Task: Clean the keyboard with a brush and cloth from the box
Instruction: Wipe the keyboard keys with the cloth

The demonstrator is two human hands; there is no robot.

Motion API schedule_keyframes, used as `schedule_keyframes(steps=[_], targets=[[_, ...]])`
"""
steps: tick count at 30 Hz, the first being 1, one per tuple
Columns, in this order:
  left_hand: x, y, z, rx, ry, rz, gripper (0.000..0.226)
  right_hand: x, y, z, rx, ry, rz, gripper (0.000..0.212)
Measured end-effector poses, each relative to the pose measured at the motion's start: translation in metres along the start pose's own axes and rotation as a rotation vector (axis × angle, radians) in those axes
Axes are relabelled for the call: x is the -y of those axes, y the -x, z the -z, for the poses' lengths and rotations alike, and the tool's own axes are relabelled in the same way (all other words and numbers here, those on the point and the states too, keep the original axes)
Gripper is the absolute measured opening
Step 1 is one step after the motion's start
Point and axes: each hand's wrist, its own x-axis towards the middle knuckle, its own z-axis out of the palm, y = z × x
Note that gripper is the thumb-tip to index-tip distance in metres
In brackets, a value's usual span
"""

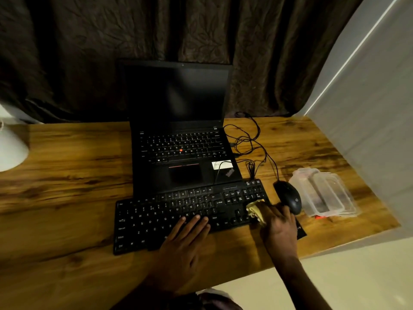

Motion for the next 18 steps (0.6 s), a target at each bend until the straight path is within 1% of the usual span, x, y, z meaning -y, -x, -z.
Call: schedule_keyframes(steps=[2,5,9,11,13,16,18], targets=[[0.0,0.0,-0.001,-0.002,0.004,0.0,0.068,-0.013,-0.004,0.0,-0.01,0.007,-0.05,0.053],[0.0,0.0,-0.002,-0.002,0.017,0.007,0.064,-0.013,-0.006,-0.004,-0.008,-0.002,-0.08,0.061],[-0.001,-0.001,-0.001,-0.02,0.016,0.009,0.064,0.009,0.003,-0.006,-0.021,-0.012,0.027,0.062],[-0.001,-0.001,0.0,-0.028,0.017,0.008,0.062,0.009,0.005,-0.004,-0.031,0.003,0.074,0.061],[-0.001,0.0,0.0,-0.025,0.016,0.005,0.062,-0.002,0.003,-0.003,-0.036,0.019,0.052,0.061],[0.0,0.0,-0.001,-0.011,0.017,0.008,0.063,-0.018,-0.003,-0.005,0.002,0.041,-0.034,0.06],[0.0,0.0,-0.001,-0.007,0.013,0.011,0.063,-0.017,-0.003,-0.009,0.01,0.035,-0.04,0.058]])
